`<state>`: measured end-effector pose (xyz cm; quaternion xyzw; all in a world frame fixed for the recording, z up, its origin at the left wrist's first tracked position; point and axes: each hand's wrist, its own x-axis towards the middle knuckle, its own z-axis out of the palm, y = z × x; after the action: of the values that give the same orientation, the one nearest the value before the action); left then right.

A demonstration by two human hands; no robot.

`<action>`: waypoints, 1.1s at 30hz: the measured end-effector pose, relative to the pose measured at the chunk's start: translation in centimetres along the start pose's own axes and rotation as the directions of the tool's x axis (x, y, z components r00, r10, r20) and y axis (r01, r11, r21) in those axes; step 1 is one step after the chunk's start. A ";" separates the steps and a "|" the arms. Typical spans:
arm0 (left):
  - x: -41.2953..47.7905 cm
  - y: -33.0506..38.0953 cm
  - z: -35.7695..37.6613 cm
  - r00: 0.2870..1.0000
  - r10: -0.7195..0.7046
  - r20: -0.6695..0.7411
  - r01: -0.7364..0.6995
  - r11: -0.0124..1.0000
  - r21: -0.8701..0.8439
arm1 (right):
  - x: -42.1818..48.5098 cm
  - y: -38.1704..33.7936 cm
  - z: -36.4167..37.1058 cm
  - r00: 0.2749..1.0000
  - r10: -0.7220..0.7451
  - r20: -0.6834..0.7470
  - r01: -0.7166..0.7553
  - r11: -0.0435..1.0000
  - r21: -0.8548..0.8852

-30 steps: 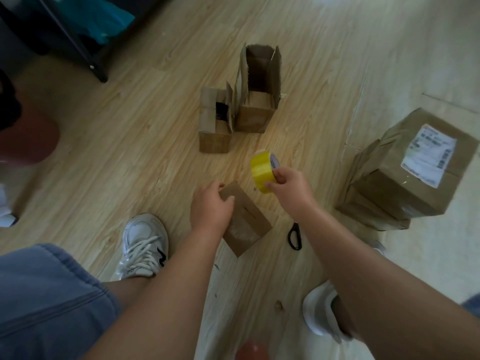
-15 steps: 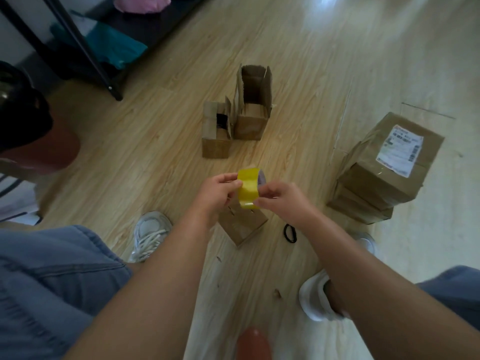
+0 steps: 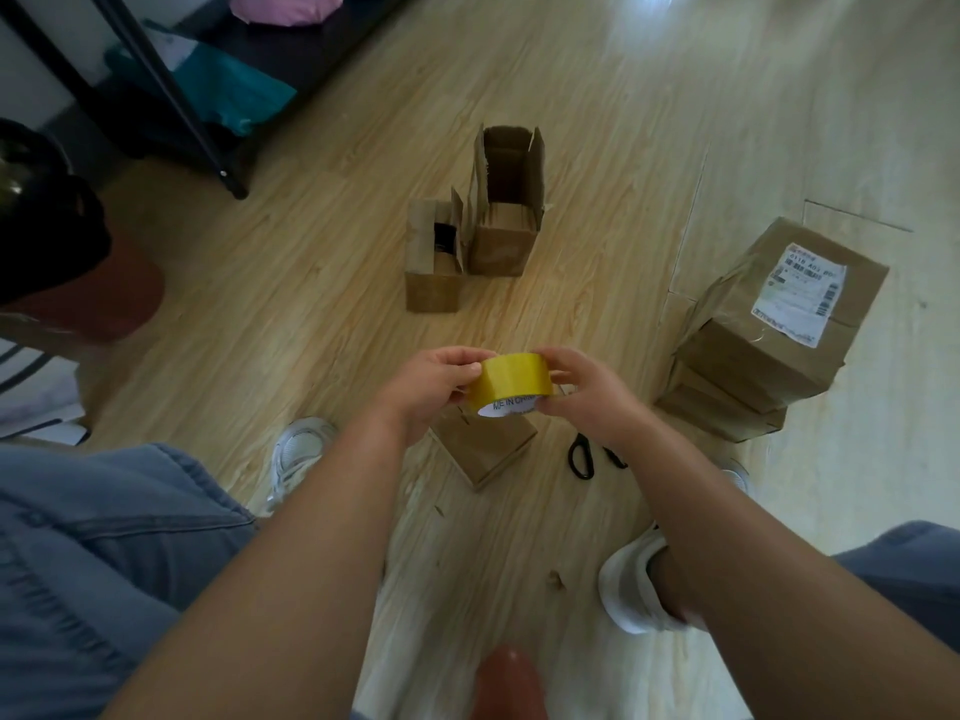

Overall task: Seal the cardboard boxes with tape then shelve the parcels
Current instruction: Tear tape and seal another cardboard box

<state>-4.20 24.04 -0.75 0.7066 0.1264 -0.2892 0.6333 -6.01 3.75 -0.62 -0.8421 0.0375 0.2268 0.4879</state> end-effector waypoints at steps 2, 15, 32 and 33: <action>0.2 -0.2 0.4 0.997 0.021 -0.073 -0.024 0.999 -0.046 | 0.1 0.3 0.2 1.000 0.003 -0.009 -0.003 1.000 0.007; 0.6 -1.0 1.3 0.946 0.019 -0.323 -0.008 0.999 0.034 | 0.2 0.5 1.3 0.991 0.040 -0.128 -0.052 0.994 -0.093; 0.5 0.3 0.2 0.931 -0.018 -0.364 -0.037 0.989 -0.144 | -0.9 -3.8 1.4 0.983 0.150 0.104 -0.171 0.956 0.237; 0.5 0.4 0.0 0.926 -0.025 -0.378 -0.042 0.985 -0.167 | -0.8 -3.6 1.5 0.984 0.151 0.091 -0.167 0.964 0.207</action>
<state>-3.58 23.89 -0.68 0.6922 0.2677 -0.1328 0.6569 -6.16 6.76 2.02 -0.7700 0.1109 0.2912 0.5567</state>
